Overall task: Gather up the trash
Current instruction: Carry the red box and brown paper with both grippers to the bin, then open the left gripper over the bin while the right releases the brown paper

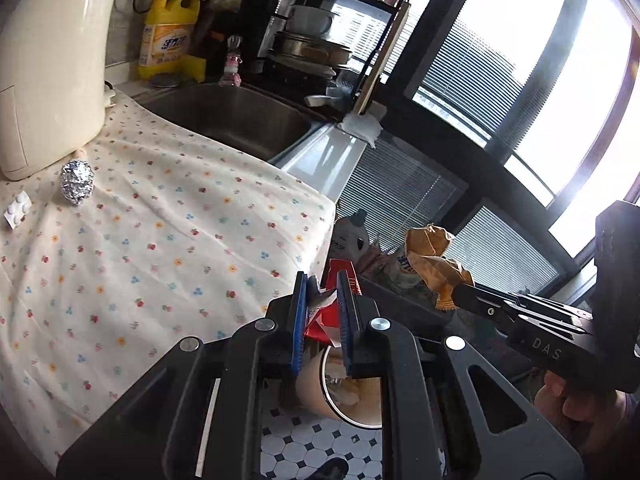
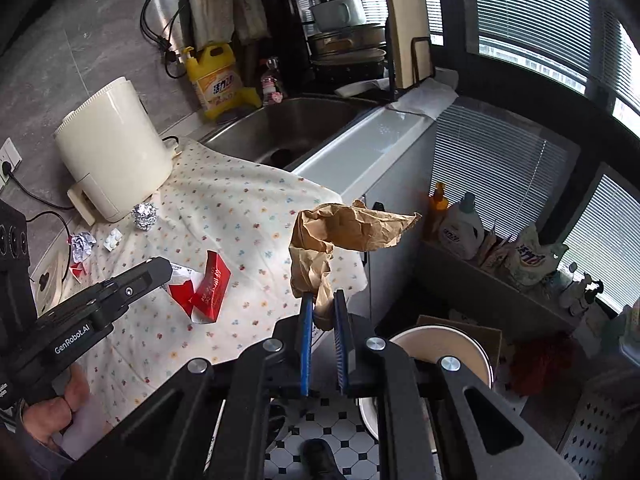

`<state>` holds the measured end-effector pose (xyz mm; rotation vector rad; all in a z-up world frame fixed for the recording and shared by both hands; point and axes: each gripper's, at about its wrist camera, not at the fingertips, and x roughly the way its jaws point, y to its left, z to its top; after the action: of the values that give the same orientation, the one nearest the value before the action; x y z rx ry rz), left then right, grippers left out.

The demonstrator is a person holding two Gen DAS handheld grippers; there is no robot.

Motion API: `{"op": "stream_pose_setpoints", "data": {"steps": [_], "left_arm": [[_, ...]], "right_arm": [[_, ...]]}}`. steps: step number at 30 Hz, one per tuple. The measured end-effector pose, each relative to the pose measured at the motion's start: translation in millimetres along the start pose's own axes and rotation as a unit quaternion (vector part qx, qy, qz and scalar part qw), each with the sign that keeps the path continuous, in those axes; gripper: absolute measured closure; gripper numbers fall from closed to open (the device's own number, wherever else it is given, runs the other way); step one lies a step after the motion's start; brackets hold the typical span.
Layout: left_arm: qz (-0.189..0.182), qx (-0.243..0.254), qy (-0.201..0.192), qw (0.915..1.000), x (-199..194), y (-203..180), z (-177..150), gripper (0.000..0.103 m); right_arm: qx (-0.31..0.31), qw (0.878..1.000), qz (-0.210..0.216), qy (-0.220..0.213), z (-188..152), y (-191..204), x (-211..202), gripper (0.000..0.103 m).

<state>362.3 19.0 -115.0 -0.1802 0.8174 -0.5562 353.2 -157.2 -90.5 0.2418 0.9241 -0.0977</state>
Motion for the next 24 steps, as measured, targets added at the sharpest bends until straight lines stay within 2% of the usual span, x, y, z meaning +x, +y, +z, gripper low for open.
{"op": "stream_pose_setpoints", "data": {"steps": [14, 24], "left_arm": [[-0.022, 0.018, 0.084, 0.996, 89, -70, -50, 0.088], [-0.001, 0.02, 0.13, 0.9913, 147, -103, -93, 0.088]], "right_arm": [[0.063, 0.995, -0.051, 0.06, -63, -110, 2, 0.092], [0.078, 0.991, -0.064, 0.092, -97, -158, 10, 0.092]]}}
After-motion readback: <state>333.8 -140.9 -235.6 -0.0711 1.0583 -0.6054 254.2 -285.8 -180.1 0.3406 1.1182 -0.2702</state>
